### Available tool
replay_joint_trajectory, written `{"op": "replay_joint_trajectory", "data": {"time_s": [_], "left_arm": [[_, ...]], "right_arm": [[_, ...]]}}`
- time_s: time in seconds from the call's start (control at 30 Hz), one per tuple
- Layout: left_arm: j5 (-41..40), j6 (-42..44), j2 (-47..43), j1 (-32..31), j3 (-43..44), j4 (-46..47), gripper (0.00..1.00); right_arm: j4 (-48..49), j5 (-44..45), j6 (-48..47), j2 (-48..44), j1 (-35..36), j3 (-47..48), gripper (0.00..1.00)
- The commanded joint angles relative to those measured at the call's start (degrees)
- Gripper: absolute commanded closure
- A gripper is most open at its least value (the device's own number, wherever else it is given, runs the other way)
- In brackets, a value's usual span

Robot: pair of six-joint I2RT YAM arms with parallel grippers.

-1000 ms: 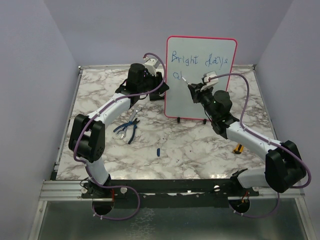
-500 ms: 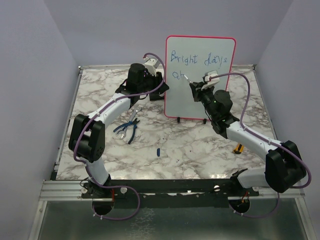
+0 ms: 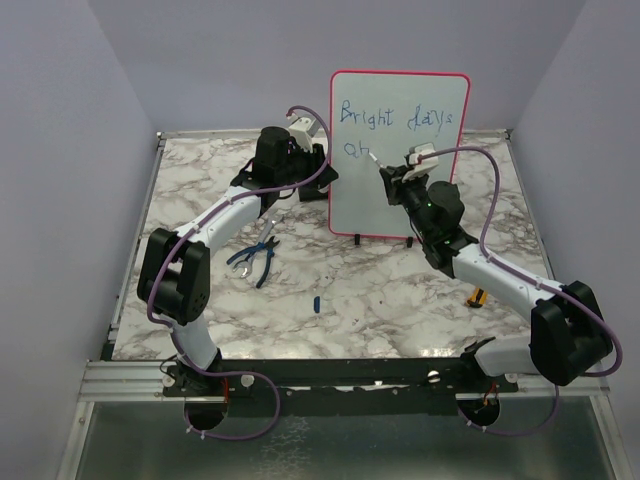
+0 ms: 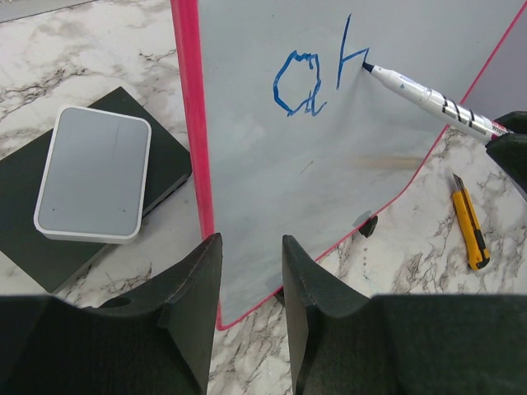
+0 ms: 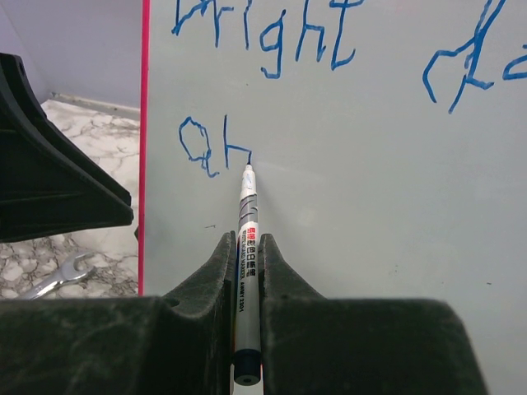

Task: Write a sentence on the whiteboard
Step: Pick up the sentence from the whiteboard.

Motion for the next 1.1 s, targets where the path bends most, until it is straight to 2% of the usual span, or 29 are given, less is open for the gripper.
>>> {"op": "replay_joint_trajectory", "data": {"time_s": [0.0,0.37,0.63,1.07], "left_arm": [[0.83,0.61,-1.6,-0.22,0.09,-0.3,0.63],[0.76,0.55,-1.74,-0.22,0.08,-0.3,0.63],[0.06,0.24,-1.56,-0.23,0.09,-0.3,0.64],[0.15,0.28,-1.81,-0.27,-0.18,-0.3,0.64]], "right_arm": [[-0.02,-0.6,0.43,-1.05,-0.01,-1.7,0.99],[0.14,-0.85,0.42,-1.89,-0.03,-1.93,0.99],[0.83,-4.01,1.35,-5.85,0.03,-4.17,0.99],[0.48,1.06,0.77,-5.8,0.0,-3.66,0.99]]}}
